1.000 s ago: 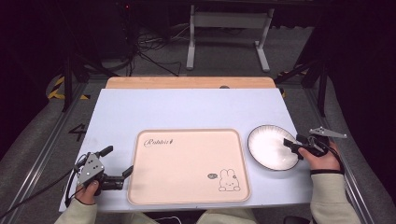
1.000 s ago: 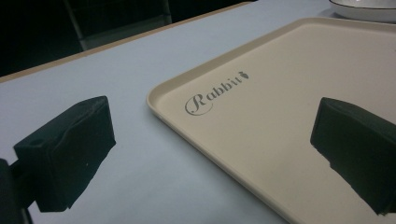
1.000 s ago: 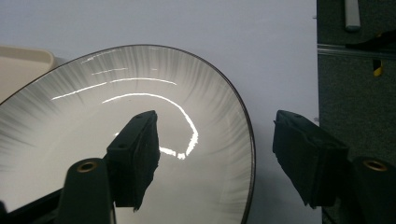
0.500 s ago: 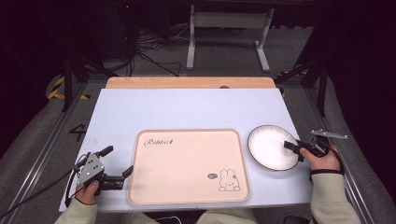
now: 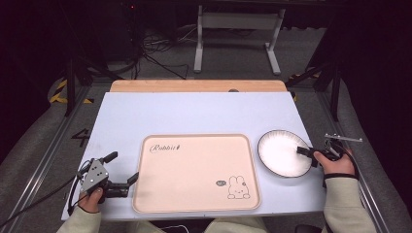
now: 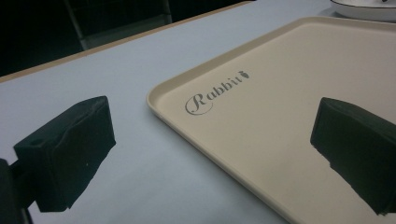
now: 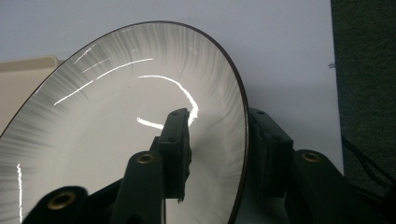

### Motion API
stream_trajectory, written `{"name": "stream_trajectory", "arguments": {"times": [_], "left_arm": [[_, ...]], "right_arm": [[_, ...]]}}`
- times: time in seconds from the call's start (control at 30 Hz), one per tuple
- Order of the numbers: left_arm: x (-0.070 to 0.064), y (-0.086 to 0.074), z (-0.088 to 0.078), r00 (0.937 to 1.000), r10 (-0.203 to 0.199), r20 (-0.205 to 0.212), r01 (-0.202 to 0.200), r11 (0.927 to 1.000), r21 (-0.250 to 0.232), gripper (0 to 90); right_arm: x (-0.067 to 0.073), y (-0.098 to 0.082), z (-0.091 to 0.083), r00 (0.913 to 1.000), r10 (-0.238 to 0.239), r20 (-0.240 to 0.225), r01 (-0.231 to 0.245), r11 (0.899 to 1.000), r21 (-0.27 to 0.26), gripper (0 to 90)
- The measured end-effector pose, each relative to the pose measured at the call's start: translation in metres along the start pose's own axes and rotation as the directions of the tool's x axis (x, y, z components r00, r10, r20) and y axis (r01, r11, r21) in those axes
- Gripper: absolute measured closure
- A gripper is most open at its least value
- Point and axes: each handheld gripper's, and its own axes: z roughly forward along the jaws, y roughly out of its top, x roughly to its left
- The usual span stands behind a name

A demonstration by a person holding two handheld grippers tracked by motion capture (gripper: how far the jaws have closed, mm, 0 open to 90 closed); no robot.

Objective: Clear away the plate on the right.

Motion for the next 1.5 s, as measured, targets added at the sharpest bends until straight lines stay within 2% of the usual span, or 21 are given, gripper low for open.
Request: {"name": "stream_trajectory", "arguments": {"times": [0.23,0.3,0.33,0.53,0.93,1.03,1.23,1.5], "left_arm": [[0.0,0.0,0.0,1.0,0.001,0.0,-0.001,1.0,0.0,0.3],[0.0,0.0,0.0,1.0,0.0,0.0,0.0,1.0,0.0,0.3],[0.0,0.0,0.0,1.0,0.0,0.0,0.0,1.0,0.0,0.3],[0.0,0.0,0.0,1.0,-0.002,0.001,0.002,1.0,0.001,0.3],[0.0,0.0,0.0,1.0,0.0,-0.001,0.0,1.0,-0.003,0.3],[0.0,0.0,0.0,1.0,0.001,0.0,-0.001,1.0,-0.001,0.3],[0.0,0.0,0.0,1.0,0.0,-0.001,0.0,1.0,-0.002,0.3],[0.0,0.0,0.0,1.0,0.001,0.001,-0.001,1.0,0.001,0.3]], "right_arm": [[0.003,0.005,0.002,0.9985,0.038,0.038,-0.04,0.999,0.031,71.5],[0.003,0.006,0.002,0.9983,0.045,0.037,-0.046,0.998,0.036,72.1],[0.001,0.008,0.001,0.9958,0.083,0.037,-0.085,0.995,0.044,74.3],[-0.001,0.009,0.0,0.9927,0.118,0.024,-0.119,0.992,0.052,76.6],[0.005,0.012,-0.012,0.9957,0.091,-0.018,-0.092,0.995,-0.047,83.9],[0.007,0.012,-0.014,0.9965,0.082,-0.016,-0.082,0.995,-0.055,84.3],[0.017,0.015,-0.019,0.999,0.044,-0.003,-0.044,0.994,-0.098,85.0],[0.037,0.021,-0.027,0.9991,-0.036,0.023,0.039,0.988,-0.149,84.7]]}}
